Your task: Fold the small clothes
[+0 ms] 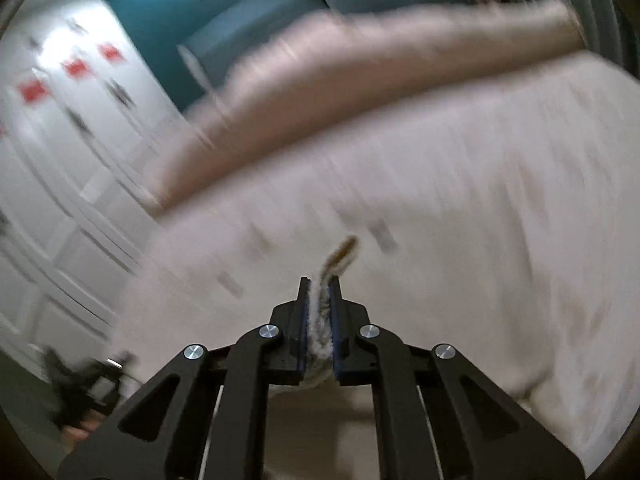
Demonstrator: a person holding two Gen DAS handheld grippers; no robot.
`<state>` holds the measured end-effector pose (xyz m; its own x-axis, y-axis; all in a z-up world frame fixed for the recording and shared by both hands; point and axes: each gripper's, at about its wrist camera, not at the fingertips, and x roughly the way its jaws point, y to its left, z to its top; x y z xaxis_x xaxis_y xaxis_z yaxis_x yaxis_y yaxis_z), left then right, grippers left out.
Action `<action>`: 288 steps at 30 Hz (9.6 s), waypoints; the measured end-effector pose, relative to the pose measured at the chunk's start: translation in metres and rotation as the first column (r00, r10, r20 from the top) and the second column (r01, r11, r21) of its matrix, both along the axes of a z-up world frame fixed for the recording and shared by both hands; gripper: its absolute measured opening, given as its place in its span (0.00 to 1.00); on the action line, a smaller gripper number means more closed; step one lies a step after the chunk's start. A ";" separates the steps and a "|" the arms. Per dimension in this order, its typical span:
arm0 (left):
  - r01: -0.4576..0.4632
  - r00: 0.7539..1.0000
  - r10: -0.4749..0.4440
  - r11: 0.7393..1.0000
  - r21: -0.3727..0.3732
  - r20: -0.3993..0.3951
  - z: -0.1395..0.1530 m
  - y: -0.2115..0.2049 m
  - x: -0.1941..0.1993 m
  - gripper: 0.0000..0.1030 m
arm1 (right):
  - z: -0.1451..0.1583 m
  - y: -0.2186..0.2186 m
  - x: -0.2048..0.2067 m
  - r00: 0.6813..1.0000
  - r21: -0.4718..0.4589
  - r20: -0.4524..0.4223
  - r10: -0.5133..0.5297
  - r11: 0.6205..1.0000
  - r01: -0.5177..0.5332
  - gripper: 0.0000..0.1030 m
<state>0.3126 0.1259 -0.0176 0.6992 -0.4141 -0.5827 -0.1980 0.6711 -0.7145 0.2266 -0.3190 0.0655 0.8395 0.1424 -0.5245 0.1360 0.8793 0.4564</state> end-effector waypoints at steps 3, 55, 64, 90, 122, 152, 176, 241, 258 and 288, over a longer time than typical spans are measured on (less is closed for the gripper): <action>0.016 0.998 -0.022 0.997 0.081 0.063 0.013 -0.013 -0.003 0.05 | 0.040 -0.004 -0.026 0.975 -0.033 0.223 0.016 0.999 -0.009 0.07; 0.074 0.989 -0.059 0.991 0.111 -0.134 -0.033 -0.023 -0.004 0.05 | -0.079 -0.035 0.002 0.963 0.016 -0.266 -0.036 0.999 0.042 0.07; 0.093 0.992 -0.067 0.965 0.246 -0.110 -0.045 -0.026 0.001 0.05 | -0.107 -0.051 0.001 0.958 -0.030 -0.276 -0.081 0.997 0.076 0.07; 0.257 0.942 -0.190 0.938 0.231 -0.276 -0.026 0.026 -0.260 0.63 | -0.119 -0.062 -0.318 0.886 0.072 -0.451 -0.105 0.986 0.153 0.71; 0.345 0.932 -0.330 0.935 0.086 -0.151 0.039 0.007 -0.293 0.04 | -0.071 -0.043 -0.335 0.963 0.202 -0.266 -0.049 0.974 0.105 0.06; 0.192 0.971 -0.234 0.893 0.408 0.056 0.141 -0.052 -0.183 0.33 | 0.039 -0.112 -0.245 0.977 0.177 -0.007 -0.213 0.961 0.211 0.35; 0.194 0.952 -0.142 0.965 0.176 -0.271 -0.032 0.000 -0.251 0.81 | -0.122 -0.091 -0.287 0.913 0.284 -0.369 -0.174 0.914 0.289 0.73; 0.419 0.906 -0.324 0.785 0.456 -0.274 -0.030 -0.068 -0.191 0.13 | -0.124 -0.112 -0.231 0.884 -0.077 -0.430 -0.185 0.983 0.169 0.14; 0.613 0.787 -0.546 0.647 0.453 -0.285 -0.005 -0.148 -0.334 0.22 | -0.089 0.127 -0.291 0.895 -0.097 -0.359 0.265 0.943 -0.318 0.29; 0.553 0.833 -0.439 0.697 0.457 -0.338 -0.019 -0.087 -0.345 0.26 | -0.105 -0.027 -0.365 0.795 -0.269 -0.568 -0.211 0.961 0.063 0.25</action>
<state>-0.0325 0.0391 -0.0370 0.3331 -0.2646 -0.9050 0.1812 0.9599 -0.2139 -0.1382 -0.3465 -0.0397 0.3604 -0.1336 -0.9232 0.4385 0.8978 0.0412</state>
